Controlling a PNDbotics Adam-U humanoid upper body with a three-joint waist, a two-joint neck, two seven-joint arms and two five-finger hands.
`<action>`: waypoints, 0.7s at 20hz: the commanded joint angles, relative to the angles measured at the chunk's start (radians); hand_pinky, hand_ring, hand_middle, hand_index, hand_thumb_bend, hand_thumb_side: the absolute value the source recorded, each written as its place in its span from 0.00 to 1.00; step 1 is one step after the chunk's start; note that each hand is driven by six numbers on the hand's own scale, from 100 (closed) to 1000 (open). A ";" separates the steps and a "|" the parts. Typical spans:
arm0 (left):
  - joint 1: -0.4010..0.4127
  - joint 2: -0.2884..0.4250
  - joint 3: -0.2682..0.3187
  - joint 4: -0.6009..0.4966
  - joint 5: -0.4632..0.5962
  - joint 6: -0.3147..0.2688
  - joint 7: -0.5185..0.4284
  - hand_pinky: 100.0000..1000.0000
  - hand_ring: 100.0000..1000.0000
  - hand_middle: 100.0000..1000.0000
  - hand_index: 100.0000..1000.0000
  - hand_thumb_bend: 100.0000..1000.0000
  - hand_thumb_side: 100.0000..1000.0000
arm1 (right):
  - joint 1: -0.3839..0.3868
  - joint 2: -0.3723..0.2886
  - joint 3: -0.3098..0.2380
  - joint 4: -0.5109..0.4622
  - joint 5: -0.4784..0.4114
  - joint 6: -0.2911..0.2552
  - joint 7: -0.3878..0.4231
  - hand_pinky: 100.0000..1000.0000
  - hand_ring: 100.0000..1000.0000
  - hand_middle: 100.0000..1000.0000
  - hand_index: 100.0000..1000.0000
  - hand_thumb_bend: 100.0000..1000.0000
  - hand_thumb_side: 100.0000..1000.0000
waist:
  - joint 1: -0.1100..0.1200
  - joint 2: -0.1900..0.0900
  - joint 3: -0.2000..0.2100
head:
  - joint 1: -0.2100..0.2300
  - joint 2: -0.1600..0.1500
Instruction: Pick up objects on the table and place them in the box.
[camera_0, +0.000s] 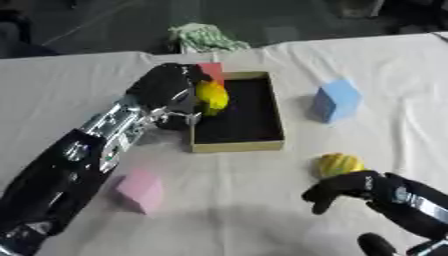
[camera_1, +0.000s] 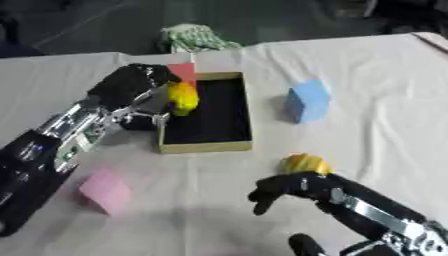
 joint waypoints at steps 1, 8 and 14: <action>-0.013 0.020 0.012 -0.013 -0.012 -0.007 -0.017 0.74 0.72 0.75 0.86 0.11 0.24 | -0.008 -0.004 -0.004 -0.021 -0.008 -0.007 0.008 0.79 0.82 0.66 0.93 0.00 0.37 | -0.004 -0.018 0.002 | -0.002 -0.014; -0.011 0.076 0.020 -0.108 0.043 -0.028 -0.092 0.77 0.74 0.77 0.89 0.00 0.20 | -0.005 -0.006 -0.010 -0.021 -0.004 -0.007 0.004 0.79 0.82 0.66 0.93 0.00 0.37 | -0.002 -0.019 0.012 | -0.010 -0.022; 0.010 0.157 0.032 -0.238 0.123 -0.093 -0.123 0.77 0.72 0.74 0.88 0.00 0.18 | 0.000 -0.012 -0.015 -0.021 0.004 -0.006 -0.002 0.79 0.82 0.66 0.93 0.00 0.37 | 0.004 -0.020 0.025 | -0.036 -0.028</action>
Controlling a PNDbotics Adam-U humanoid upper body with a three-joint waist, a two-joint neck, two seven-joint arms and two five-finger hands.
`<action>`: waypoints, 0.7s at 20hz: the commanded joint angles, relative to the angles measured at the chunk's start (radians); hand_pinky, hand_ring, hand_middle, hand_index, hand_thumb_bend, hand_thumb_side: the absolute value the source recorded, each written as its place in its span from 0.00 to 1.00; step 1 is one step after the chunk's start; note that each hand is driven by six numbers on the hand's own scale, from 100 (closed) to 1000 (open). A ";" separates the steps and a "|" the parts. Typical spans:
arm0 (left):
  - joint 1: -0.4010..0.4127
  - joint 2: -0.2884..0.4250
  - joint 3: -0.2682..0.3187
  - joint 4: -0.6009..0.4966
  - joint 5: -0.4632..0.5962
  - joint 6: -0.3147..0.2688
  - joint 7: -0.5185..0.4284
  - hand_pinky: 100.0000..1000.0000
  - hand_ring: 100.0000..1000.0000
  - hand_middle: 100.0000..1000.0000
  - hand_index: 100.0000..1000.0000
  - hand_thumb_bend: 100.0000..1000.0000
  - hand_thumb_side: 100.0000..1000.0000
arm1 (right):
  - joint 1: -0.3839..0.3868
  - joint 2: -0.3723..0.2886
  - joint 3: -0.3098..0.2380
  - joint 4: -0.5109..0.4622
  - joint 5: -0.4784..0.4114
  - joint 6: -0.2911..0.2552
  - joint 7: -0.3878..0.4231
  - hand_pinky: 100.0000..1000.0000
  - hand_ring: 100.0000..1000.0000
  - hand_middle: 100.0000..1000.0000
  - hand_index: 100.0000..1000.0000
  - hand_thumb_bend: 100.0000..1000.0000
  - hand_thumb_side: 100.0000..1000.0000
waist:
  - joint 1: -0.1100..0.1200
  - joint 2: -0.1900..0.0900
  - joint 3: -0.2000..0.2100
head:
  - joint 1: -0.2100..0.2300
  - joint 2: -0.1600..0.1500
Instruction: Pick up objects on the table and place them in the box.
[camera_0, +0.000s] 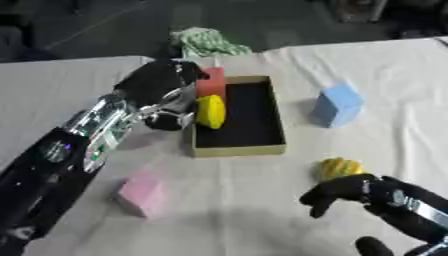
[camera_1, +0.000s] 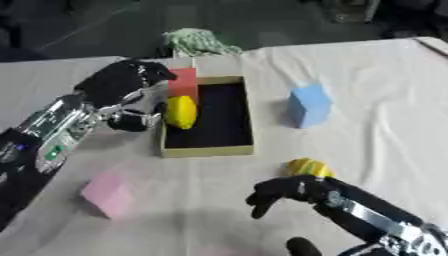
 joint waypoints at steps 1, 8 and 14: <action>-0.002 0.065 0.023 -0.083 0.045 -0.028 -0.018 0.77 0.72 0.74 0.88 0.00 0.18 | -0.002 -0.012 -0.009 -0.021 0.004 -0.006 -0.001 0.79 0.82 0.66 0.93 0.00 0.37 | -0.001 -0.020 0.002 | -0.009 -0.012; 0.109 0.192 -0.084 -0.238 0.140 -0.092 -0.081 0.79 0.75 0.78 0.91 0.05 0.25 | 0.007 -0.030 -0.019 -0.021 0.016 -0.004 -0.011 0.79 0.82 0.66 0.93 0.00 0.38 | 0.021 -0.030 0.019 | -0.037 -0.002; 0.237 0.321 -0.135 -0.367 0.187 -0.171 -0.158 0.80 0.77 0.83 0.94 0.30 0.38 | 0.012 -0.041 -0.022 -0.021 0.023 -0.003 -0.016 0.79 0.82 0.66 0.93 0.00 0.38 | 0.031 -0.033 0.030 | -0.048 0.000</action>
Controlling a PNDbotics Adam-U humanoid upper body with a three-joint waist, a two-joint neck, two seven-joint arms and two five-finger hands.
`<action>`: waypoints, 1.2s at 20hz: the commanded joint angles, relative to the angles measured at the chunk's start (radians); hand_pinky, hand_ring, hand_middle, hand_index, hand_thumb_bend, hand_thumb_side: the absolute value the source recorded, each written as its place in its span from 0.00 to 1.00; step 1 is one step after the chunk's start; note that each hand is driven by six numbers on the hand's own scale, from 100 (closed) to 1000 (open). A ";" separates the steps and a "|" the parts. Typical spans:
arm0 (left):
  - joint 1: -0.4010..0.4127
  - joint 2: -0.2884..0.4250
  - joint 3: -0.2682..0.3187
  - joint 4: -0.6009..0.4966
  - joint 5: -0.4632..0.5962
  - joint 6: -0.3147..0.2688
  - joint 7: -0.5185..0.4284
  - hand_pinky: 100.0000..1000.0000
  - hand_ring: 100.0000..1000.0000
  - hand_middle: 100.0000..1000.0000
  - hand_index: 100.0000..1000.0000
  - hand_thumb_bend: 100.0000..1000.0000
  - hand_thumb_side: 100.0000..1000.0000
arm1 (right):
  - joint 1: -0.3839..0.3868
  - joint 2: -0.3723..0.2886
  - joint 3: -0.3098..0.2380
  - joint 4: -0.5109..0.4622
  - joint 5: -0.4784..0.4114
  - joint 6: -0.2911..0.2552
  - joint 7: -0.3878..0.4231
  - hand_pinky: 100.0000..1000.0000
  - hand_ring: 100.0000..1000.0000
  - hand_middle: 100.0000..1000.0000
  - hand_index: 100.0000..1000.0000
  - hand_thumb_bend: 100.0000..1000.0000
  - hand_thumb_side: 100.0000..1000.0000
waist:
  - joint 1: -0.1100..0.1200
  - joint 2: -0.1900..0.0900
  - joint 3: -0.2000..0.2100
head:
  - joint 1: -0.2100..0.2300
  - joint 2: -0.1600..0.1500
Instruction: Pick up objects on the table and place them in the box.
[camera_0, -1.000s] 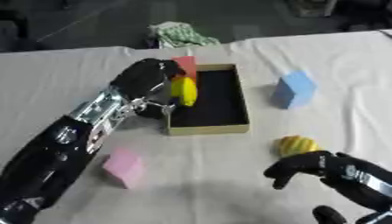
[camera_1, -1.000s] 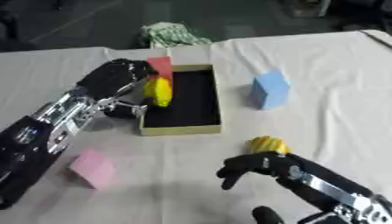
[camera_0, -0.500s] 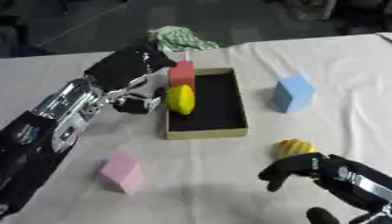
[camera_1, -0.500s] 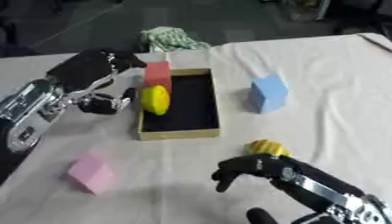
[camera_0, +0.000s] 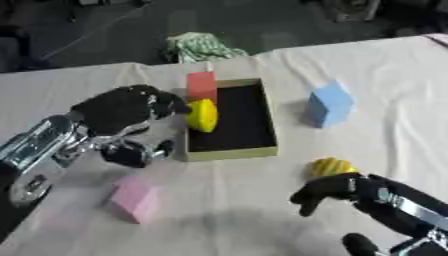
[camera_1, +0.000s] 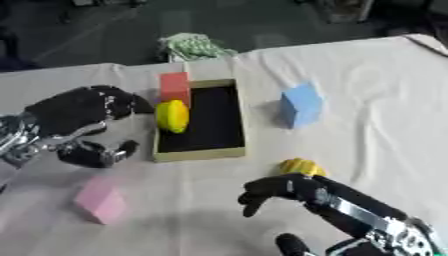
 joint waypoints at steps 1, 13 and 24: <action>0.035 0.100 0.006 -0.081 0.008 -0.043 -0.040 0.80 0.77 0.83 0.94 0.30 0.38 | -0.005 -0.020 -0.007 -0.021 0.005 -0.004 -0.001 0.79 0.82 0.66 0.93 0.00 0.38 | -0.002 -0.023 0.001 | -0.002 0.000; 0.218 0.279 0.178 -0.329 0.082 -0.093 -0.202 0.80 0.77 0.84 0.94 0.46 0.43 | -0.007 -0.016 -0.001 -0.021 0.003 -0.003 0.004 0.79 0.82 0.66 0.93 0.00 0.37 | -0.005 -0.024 -0.007 | 0.012 -0.004; 0.190 0.258 0.159 -0.339 0.058 -0.043 -0.353 0.79 0.77 0.84 0.94 0.56 0.45 | -0.009 -0.014 0.000 -0.021 0.000 -0.001 0.006 0.79 0.82 0.66 0.93 0.00 0.37 | -0.006 -0.024 -0.011 | 0.013 -0.004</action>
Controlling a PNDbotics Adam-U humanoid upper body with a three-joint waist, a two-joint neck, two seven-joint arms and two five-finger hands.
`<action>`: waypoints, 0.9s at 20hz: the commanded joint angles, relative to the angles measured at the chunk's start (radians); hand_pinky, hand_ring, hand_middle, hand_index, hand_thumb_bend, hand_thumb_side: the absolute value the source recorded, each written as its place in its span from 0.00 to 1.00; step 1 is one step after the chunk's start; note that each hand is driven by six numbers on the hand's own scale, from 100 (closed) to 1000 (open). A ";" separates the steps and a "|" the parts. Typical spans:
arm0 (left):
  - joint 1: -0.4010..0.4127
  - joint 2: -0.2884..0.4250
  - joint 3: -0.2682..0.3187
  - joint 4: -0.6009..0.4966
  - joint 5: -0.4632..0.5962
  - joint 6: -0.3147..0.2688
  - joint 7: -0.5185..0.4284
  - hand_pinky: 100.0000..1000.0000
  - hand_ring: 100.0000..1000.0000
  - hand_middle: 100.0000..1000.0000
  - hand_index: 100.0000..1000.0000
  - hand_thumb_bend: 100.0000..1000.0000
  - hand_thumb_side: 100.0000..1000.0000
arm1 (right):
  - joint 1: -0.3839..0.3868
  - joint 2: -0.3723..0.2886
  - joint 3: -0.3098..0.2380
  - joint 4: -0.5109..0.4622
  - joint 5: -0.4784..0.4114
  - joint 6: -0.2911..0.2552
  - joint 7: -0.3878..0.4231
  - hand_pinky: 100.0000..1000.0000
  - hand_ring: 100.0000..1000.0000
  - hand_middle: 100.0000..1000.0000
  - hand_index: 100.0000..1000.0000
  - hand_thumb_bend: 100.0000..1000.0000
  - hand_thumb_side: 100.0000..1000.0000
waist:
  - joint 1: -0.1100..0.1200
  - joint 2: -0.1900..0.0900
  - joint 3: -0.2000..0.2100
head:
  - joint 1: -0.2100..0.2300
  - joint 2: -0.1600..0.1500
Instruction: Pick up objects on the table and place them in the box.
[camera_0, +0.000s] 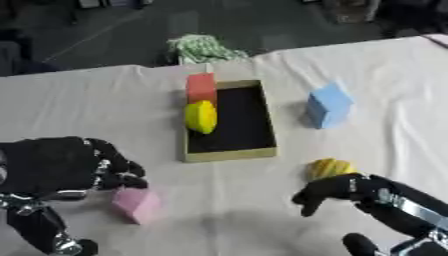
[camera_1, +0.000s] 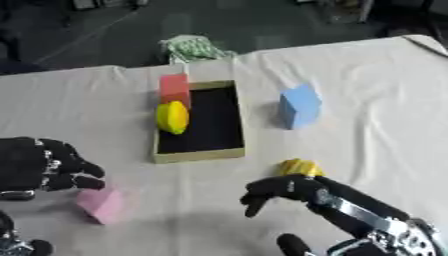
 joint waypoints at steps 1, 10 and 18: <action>-0.028 0.013 0.007 -0.015 -0.012 0.018 -0.045 0.79 0.77 0.84 0.94 0.56 0.46 | -0.008 -0.009 -0.003 -0.021 -0.003 -0.004 0.005 0.79 0.82 0.66 0.93 0.00 0.37 | -0.003 -0.020 0.000 | 0.002 -0.004; -0.074 -0.041 -0.013 -0.015 -0.054 0.083 -0.169 0.79 0.77 0.84 0.94 0.63 0.47 | -0.011 -0.006 -0.002 -0.021 -0.007 -0.004 0.007 0.79 0.82 0.66 0.93 0.00 0.37 | -0.006 -0.019 -0.004 | 0.004 -0.004; -0.097 -0.082 -0.025 0.038 -0.100 0.101 -0.190 0.78 0.77 0.84 0.93 0.65 0.48 | -0.013 -0.004 -0.002 -0.021 -0.009 -0.003 0.008 0.79 0.82 0.66 0.93 0.00 0.37 | -0.009 -0.019 -0.005 | 0.003 -0.006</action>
